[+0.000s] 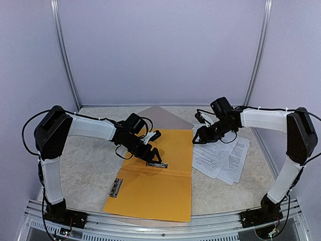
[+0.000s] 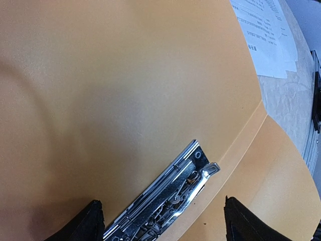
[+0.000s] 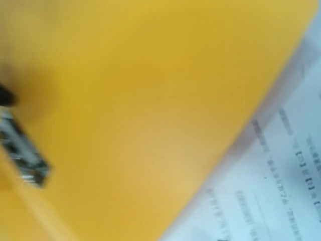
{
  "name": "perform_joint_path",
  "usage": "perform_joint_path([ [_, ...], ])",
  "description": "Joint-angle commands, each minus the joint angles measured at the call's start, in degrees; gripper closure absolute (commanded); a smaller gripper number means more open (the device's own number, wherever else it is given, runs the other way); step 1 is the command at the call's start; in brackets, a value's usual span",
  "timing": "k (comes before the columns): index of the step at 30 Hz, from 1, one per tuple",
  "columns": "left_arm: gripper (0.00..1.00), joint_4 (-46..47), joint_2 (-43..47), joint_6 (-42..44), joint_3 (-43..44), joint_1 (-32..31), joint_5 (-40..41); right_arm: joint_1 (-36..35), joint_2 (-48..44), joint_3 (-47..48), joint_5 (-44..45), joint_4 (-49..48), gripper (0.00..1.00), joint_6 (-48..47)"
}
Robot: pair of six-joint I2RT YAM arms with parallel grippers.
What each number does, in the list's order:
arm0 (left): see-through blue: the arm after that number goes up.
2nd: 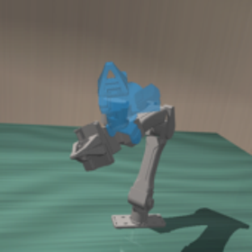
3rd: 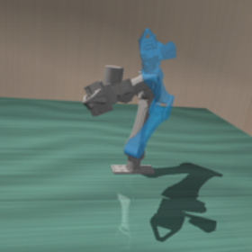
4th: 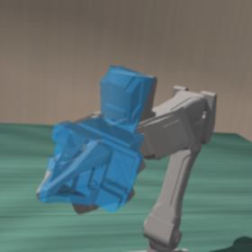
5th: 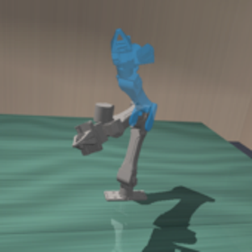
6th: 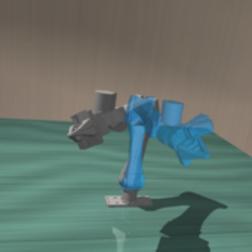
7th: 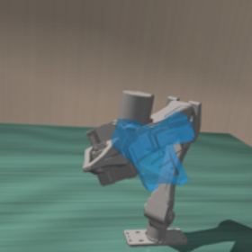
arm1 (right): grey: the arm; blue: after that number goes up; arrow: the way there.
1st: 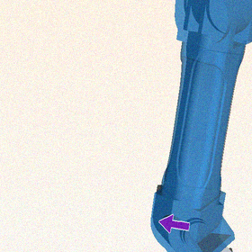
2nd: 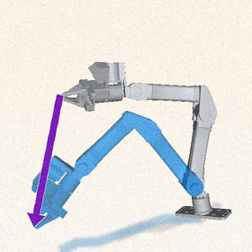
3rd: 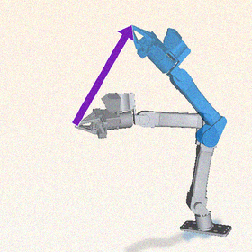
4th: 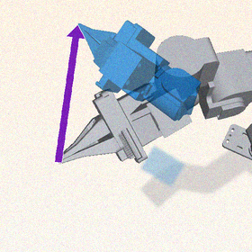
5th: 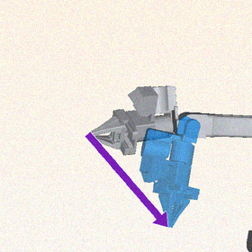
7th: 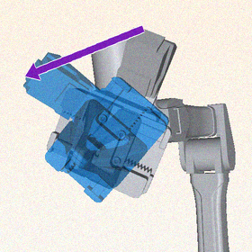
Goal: Put the files into the folder
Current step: Open the folder at the center of the board, then open the spring clip on the folder and the spring clip on the folder.
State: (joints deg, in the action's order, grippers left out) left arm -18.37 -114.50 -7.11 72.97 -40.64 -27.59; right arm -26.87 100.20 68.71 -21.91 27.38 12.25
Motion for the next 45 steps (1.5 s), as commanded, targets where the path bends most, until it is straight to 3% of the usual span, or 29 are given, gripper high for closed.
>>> perform_joint_path([
  [1, 0.21, 0.6, -1.2, 1.5, -1.3, -0.3, -1.9, -2.4, -6.4, -1.5, -4.7, -2.8, 0.55, 3.2],
  [9, 0.21, 5.0, 2.0, 3.8, -7.7, -0.2, -1.8, -8.2, 0.7, -8.0, -11.1, -19.5, 0.58, 14.2],
  [18, 0.21, 6.3, 2.5, 0.3, -10.2, -0.2, -1.0, -12.7, 8.6, -9.1, -14.6, -31.1, 0.59, 22.3],
  [37, 0.23, 6.9, 3.5, -1.7, -11.9, -0.2, 2.2, -15.8, 16.4, -5.4, -16.0, -34.7, 0.72, 26.0],
  [45, 0.23, 6.8, 3.6, -1.8, -11.8, -0.3, 2.2, -16.0, 17.4, -4.6, -15.7, -33.4, 0.83, 25.8],
])
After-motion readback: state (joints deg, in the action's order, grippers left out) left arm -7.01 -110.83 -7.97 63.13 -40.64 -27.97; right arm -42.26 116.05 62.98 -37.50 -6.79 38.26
